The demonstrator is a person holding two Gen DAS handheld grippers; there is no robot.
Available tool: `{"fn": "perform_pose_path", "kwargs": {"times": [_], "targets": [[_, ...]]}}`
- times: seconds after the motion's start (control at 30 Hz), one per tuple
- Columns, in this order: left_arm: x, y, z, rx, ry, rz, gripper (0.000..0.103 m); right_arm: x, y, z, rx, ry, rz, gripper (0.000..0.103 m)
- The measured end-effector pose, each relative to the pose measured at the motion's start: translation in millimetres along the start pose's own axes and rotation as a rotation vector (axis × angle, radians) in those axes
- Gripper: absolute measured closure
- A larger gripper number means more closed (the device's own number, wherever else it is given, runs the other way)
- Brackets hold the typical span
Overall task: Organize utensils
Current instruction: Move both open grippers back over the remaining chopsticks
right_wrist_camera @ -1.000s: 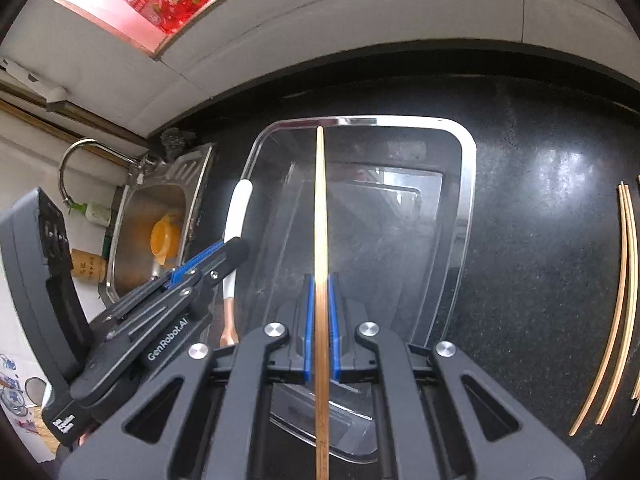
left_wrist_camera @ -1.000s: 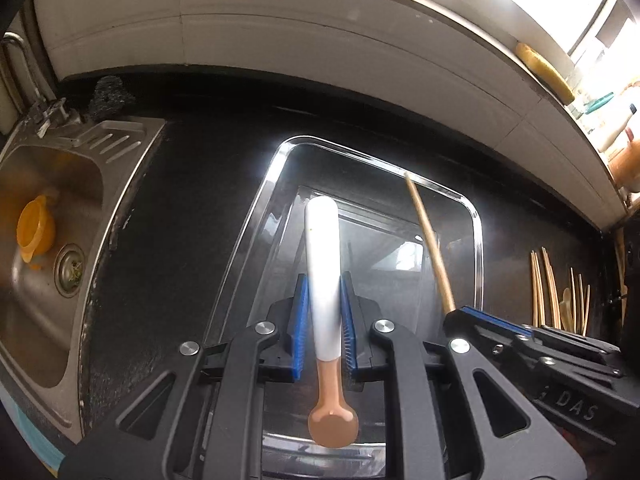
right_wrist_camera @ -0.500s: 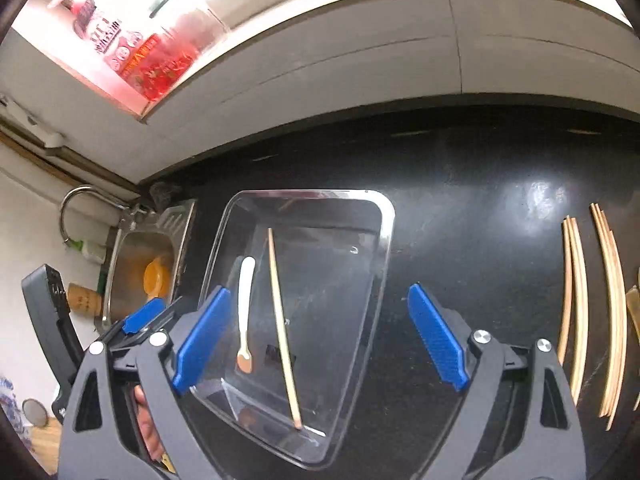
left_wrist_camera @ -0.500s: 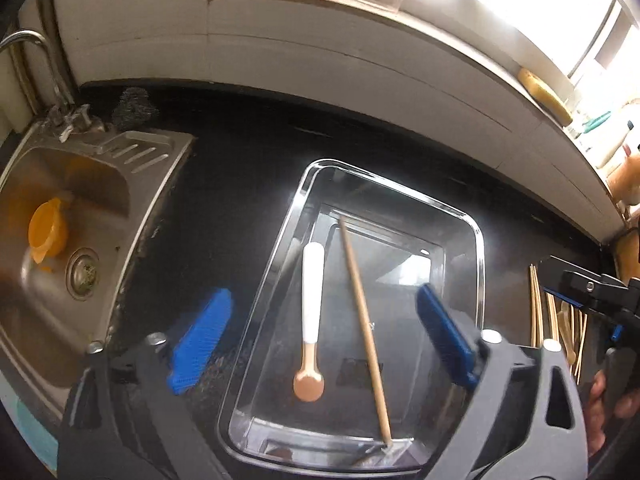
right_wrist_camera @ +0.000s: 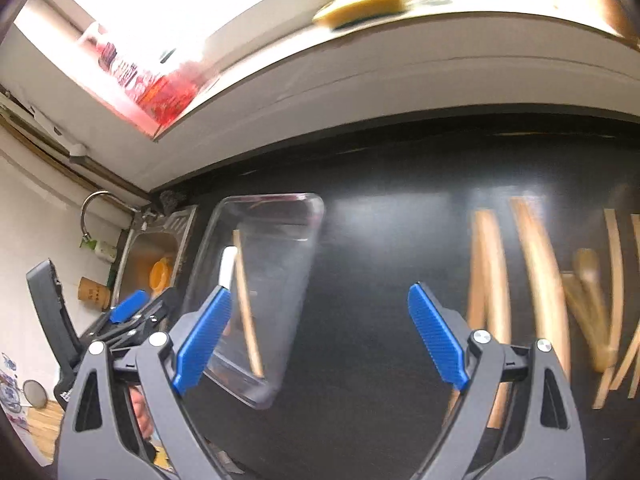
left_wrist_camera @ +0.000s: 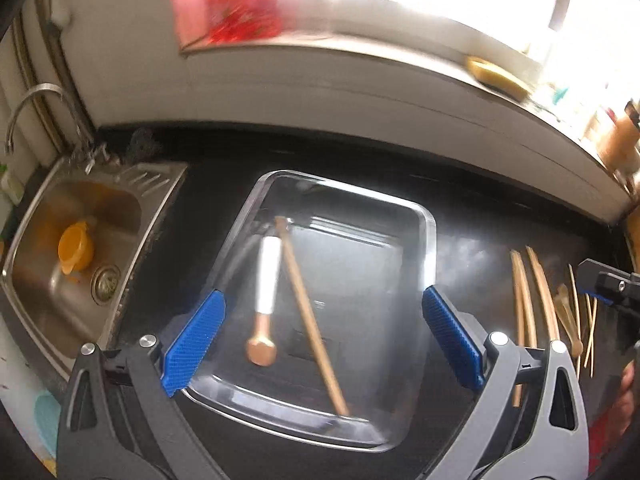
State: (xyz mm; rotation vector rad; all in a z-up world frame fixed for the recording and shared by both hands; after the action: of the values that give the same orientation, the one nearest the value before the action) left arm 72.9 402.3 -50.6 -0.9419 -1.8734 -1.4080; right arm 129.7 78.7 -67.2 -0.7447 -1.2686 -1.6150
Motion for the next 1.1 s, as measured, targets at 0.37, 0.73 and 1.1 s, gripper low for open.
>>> {"fn": "perform_pose_path", "kwargs": {"times": [0.37,0.73,1.1], "targets": [[-44.2,-65.5,-158.9,-0.148,-0.043,0.074,0.007,87.7,-57.6,-228.7,-0.037,-0.337,-0.113,0.016],[-114.6,-113.7,-193.8,-0.213,0.018,0.151,0.007,63.1,-117.2,-372.3,-0.187,-0.446,0.025,0.016],[-170.8,-107.4,-200.3,-0.287,0.014,0.2,0.006,25.7,-89.4,-374.6,-0.254,-0.449,0.061,0.016]]}}
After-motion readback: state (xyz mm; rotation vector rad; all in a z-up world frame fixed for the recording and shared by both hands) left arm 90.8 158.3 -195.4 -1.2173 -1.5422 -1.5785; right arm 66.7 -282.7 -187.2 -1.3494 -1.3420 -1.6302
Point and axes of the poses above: each gripper's, at about its wrist camera, not at the fingertips, and x roughly against the way its jaws point, z to its left, y to its top, the point moved 2 cm from there along -x, roughly the way its jaws point, and after that the axes turned 12 degrees about -y, right-handed, at the moved point
